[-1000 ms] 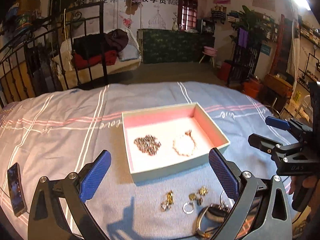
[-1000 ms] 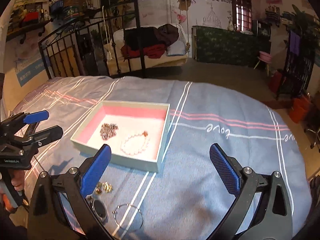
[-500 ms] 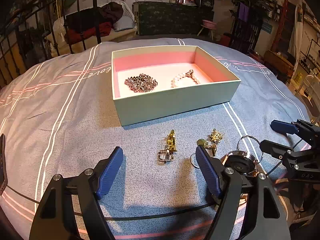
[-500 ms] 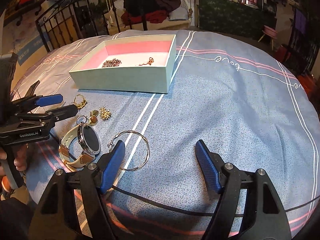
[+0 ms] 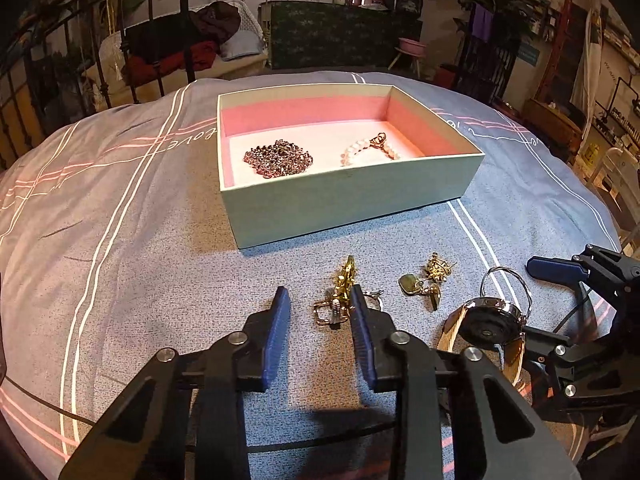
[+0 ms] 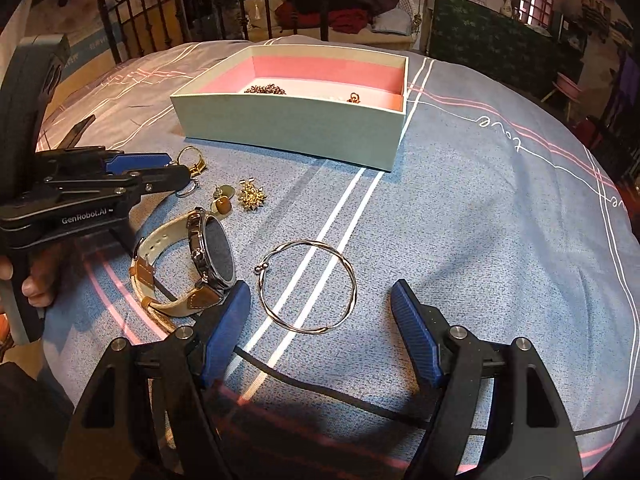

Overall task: Organize jewelry
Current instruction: 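Move both open tools back over the remaining jewelry, then grasp the silver bangle with the right tool while the left tool grasps a gold earring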

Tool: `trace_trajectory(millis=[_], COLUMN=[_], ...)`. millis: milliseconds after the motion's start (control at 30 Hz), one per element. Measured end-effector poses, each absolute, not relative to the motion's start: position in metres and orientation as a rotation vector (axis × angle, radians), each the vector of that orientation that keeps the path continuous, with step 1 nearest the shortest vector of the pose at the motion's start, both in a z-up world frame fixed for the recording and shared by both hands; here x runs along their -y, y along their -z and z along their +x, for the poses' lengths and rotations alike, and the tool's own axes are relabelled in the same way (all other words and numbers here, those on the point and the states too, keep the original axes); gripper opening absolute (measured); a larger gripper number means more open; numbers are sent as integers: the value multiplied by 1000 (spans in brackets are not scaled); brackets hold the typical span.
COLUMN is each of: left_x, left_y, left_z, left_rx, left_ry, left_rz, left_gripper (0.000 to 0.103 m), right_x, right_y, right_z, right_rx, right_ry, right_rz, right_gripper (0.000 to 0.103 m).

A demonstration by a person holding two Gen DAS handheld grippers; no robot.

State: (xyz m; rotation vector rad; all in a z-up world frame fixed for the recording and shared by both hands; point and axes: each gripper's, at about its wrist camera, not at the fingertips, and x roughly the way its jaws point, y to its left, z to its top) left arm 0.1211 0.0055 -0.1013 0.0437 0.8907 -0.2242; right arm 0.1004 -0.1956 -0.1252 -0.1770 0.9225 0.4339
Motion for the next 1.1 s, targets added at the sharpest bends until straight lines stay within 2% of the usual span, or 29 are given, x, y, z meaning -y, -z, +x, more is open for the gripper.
trace_trajectory(millis=[467, 500, 567, 667, 800, 833, 933, 1100], left_x=[-2, -1, 0, 0, -3, -4, -7, -6], left_y=[97, 97, 97, 96, 93, 90, 83, 73], left_z=[114, 114, 113, 112, 110, 110, 108, 106], left_rx=[-880, -877, -874, -863, -855, -851, -841, -821], left_ry=[272, 276, 286, 293, 285, 283, 275, 277], left_rz=[66, 68, 71, 79, 67, 63, 44, 39], left_gripper=[26, 18, 10, 5, 5, 5, 5, 5], right_x=[197, 197, 196, 193, 189, 189, 192, 195], right_y=[124, 124, 124, 125, 127, 127, 125, 123], right_z=[100, 100, 100, 103, 107, 108, 109, 109], right_rx=[-923, -923, -922, -919, -921, -921, -926, -924], right_ry=[-436, -437, -439, -443, -448, -451, -470, -470], right_rz=[-176, -178, -178, -198, -215, -213, -186, -168], right_gripper=[74, 74, 74, 74, 74, 73, 51, 51])
